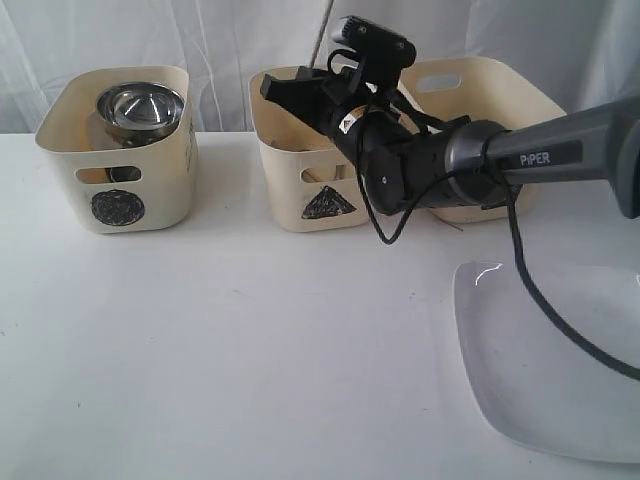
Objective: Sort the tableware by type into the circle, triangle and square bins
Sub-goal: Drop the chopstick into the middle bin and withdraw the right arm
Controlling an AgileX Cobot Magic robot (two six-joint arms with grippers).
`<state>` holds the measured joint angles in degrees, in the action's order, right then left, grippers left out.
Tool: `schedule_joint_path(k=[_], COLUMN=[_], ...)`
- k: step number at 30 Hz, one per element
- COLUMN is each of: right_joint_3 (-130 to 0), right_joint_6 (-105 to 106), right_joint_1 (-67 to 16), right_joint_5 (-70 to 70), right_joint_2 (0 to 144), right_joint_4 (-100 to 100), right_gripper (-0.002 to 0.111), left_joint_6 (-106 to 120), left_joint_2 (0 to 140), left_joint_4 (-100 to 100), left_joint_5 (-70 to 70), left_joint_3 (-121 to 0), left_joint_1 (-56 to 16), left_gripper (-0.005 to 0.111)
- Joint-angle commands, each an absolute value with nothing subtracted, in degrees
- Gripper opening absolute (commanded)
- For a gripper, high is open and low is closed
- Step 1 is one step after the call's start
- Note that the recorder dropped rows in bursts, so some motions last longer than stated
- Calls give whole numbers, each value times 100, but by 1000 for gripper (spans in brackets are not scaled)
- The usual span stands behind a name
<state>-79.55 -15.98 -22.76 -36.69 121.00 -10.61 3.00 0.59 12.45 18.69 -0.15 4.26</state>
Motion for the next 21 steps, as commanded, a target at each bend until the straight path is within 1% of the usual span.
schedule_joint_path(k=[1,2,5,7,9,12,14,16,18,19,21], right_joint_3=[-8017,-8017,-8017,-7993,-7993,-7993,-7993,-7985,-7878,-7753,-7427], right_joint_6=[-1462,-1462,-1462,-1462,-1446,-784,0,420,513,452,321], right_joint_1=[-2214,-2214,-2214,-2214,-2196,-2114,-1974,-1786,-1574,-1424,-1072], right_joint_5=[-3504,-3475,-3247,-2851,-2172,-581,757,1969,2761,3070,3458], right_joint_2=[12086,12086,12019,11887,11652,11112,10662,10286,9881,9669,9244], right_joint_4=[-1064,-1064,-1074,-1074,-1074,-1049,-1049,-909,-446,-229,-46], right_gripper=[36,37,38,38,37,34,27,15,3,0,0], left_joint_6=[309,309,309,309,309,309,309,309,309,309,309], left_joint_2=[14,14,14,14,14,14,14,14,14,14,14], left_joint_4=[1281,1281,1281,1281,1281,1281,1281,1281,1281,1281,1281], left_joint_5=[2035,2035,2035,2035,2035,2035,2035,2035,2035,2035,2035], left_joint_3=[0,0,0,0,0,0,0,0,0,0,0], left_joint_1=[392,392,392,392,392,392,392,392,392,392,392], left_gripper=[0,0,0,0,0,0,0,0,0,0,0])
